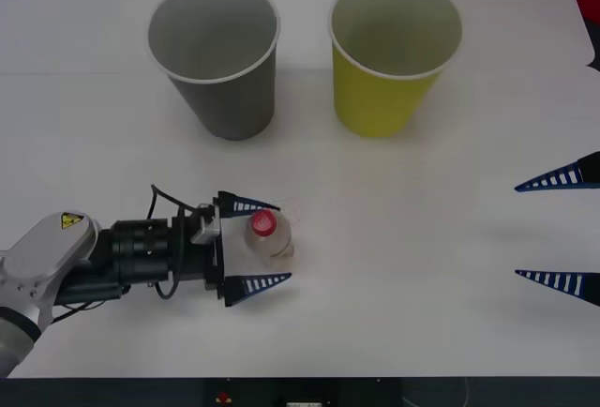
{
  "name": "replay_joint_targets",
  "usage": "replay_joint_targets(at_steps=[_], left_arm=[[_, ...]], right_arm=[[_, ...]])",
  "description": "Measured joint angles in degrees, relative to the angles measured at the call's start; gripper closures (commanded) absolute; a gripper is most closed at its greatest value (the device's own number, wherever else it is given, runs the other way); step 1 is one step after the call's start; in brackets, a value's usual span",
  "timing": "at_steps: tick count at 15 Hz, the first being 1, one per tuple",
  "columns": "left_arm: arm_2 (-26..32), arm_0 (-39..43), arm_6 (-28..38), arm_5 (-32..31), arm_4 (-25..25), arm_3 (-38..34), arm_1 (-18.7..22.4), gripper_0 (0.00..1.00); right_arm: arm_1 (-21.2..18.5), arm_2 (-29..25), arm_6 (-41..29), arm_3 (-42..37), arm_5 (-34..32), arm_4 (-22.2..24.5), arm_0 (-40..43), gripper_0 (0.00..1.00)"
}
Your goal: Put the can into the green bin and the plastic bottle into the gray bin
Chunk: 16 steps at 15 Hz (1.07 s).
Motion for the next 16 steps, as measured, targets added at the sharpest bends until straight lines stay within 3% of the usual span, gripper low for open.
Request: replay_joint_targets(at_steps=[3,5,16], left_arm=[[-0.2,-0.32,-0.01,1.3,-0.78,0.08,-0.29,0.03],[-0.26,-0.34,-0.13,1.85,-0.93,0.04,-0.29,1.0],[-0.21,-0.28,-0.57,1.83,-1.69,0.07,0.05,1.0]], right_arm=[[0.0,0.0,0.0,0.0,0.0,0.0,0.0,0.0],[0.0,0.0,0.0,0.0,0.0,0.0,0.0,0.0],[0.0,0.0,0.0,0.0,0.0,0.0,0.0,0.0]])
